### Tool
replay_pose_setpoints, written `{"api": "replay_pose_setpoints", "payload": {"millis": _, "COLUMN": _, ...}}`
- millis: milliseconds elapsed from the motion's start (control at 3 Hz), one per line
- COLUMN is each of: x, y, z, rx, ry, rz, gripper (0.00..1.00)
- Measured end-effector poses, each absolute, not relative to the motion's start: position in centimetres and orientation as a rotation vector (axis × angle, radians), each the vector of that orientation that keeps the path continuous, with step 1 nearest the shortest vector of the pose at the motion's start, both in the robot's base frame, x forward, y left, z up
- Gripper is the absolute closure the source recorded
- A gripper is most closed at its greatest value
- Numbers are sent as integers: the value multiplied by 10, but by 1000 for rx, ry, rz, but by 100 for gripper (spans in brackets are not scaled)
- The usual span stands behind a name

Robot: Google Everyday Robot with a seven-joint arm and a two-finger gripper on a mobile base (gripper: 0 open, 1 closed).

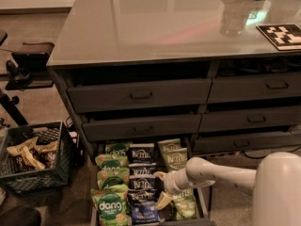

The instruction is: Pick blue chip bag from bottom drawer and place on counter

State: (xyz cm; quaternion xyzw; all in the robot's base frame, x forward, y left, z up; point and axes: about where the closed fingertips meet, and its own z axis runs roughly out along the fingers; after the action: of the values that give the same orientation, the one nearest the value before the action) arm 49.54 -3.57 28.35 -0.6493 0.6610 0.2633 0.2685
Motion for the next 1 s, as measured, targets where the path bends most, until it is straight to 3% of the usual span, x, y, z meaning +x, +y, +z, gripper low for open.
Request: {"api": "replay_pose_setpoints", "payload": {"millis": 1000, "x": 493, "y": -22, "z": 237, "rx": -1783, "ry": 1829, "rz": 779, "gripper": 33}}
